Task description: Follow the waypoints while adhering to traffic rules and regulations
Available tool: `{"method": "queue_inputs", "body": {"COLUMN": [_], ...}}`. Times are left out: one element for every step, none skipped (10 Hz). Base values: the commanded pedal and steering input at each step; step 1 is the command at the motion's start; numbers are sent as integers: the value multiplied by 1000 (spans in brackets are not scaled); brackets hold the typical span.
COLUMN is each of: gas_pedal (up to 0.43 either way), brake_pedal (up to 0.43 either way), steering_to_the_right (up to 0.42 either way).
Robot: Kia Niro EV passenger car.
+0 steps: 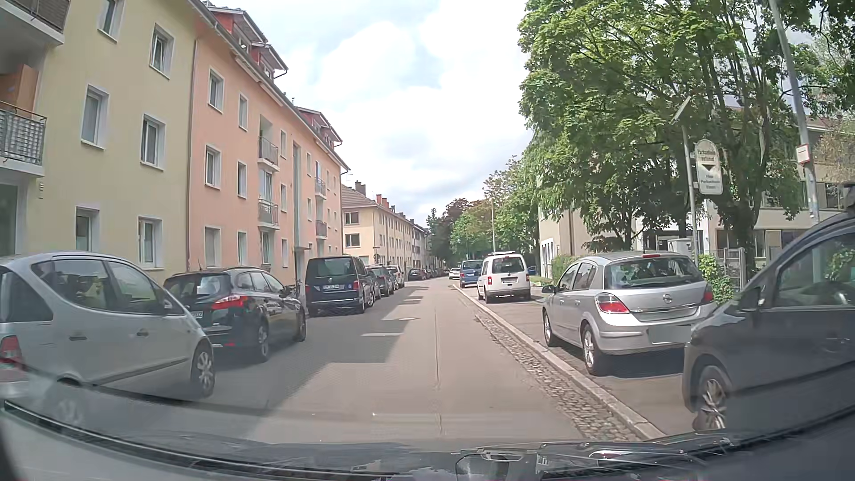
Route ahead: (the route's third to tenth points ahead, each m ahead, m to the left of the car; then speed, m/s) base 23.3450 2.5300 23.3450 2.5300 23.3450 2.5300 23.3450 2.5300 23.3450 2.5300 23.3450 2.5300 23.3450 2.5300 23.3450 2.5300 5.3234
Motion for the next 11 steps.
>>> {"method": "queue_inputs", "body": {"gas_pedal": [0,0,0,0,0,0,0,0,0,0,0], "brake_pedal": [24,43,61,67,79,110,122,128,134,134,134], "steering_to_the_right": [4,6,9,10,8,5,1,-1,-3,-4,-5]}}
